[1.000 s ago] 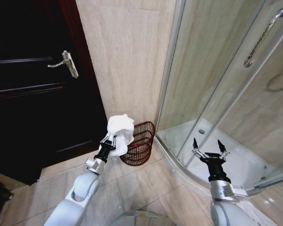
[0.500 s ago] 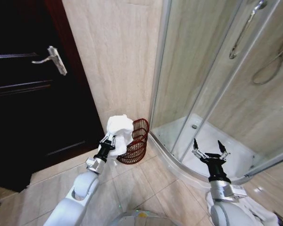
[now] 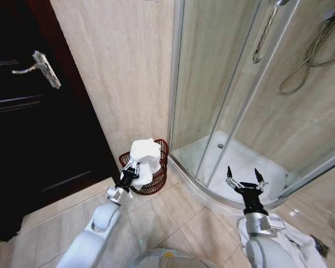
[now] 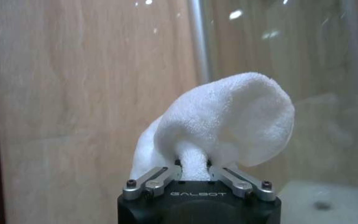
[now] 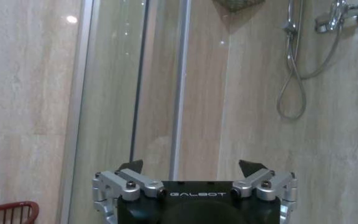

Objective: Discard the used towel into the hamper.

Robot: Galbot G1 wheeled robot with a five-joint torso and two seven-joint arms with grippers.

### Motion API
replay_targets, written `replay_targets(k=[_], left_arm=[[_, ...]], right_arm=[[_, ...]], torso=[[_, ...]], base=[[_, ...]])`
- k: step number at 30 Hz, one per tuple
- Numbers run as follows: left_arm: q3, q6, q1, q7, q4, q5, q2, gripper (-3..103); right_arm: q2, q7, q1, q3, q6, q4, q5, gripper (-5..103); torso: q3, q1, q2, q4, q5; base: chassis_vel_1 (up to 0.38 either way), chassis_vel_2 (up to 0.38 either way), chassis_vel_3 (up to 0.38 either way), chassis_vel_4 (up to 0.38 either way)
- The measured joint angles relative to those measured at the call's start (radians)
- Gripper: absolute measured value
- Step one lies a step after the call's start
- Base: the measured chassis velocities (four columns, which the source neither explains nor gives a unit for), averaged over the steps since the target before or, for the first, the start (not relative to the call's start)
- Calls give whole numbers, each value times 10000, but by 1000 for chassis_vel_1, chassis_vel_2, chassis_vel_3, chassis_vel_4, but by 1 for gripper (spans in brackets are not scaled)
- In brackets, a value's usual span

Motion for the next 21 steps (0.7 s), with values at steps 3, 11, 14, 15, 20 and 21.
replay_targets(k=[3,11,14,15,20,21], left_arm=[[129,76,-1203,-131,867,265,13,7],[926,801,-3636,487,2039,144,581,7],[1399,1441,-4281,956,2390,156,910,7],[1559,1931,-4537,1242,2465,165,1044,7],[2176,2944,-5526,1935,2998,213,1230,7],[2412,3108,-5897,2153,3302,292,1169,7]], right_arm=[[8,14,71,-83,53,-394,-1,100],[-1,-47,311,-89,179,-1046,-75,100],[3,-33,453,-61,176,-1127,-62,100],[6,-27,495,-50,174,-1135,-45,100],[-4,-12,578,-10,171,-1158,126,100],[-11,-11,585,-3,194,-1194,169,100]], torso=[[6,3,6,0,3],[20,16,32,-5,3],[23,18,38,-2,2],[25,19,41,-2,1],[28,22,50,0,3],[30,24,51,0,3]], base=[[0,0,0,0],[0,0,0,0],[0,0,0,0],[0,0,0,0],[0,0,0,0],[0,0,0,0]])
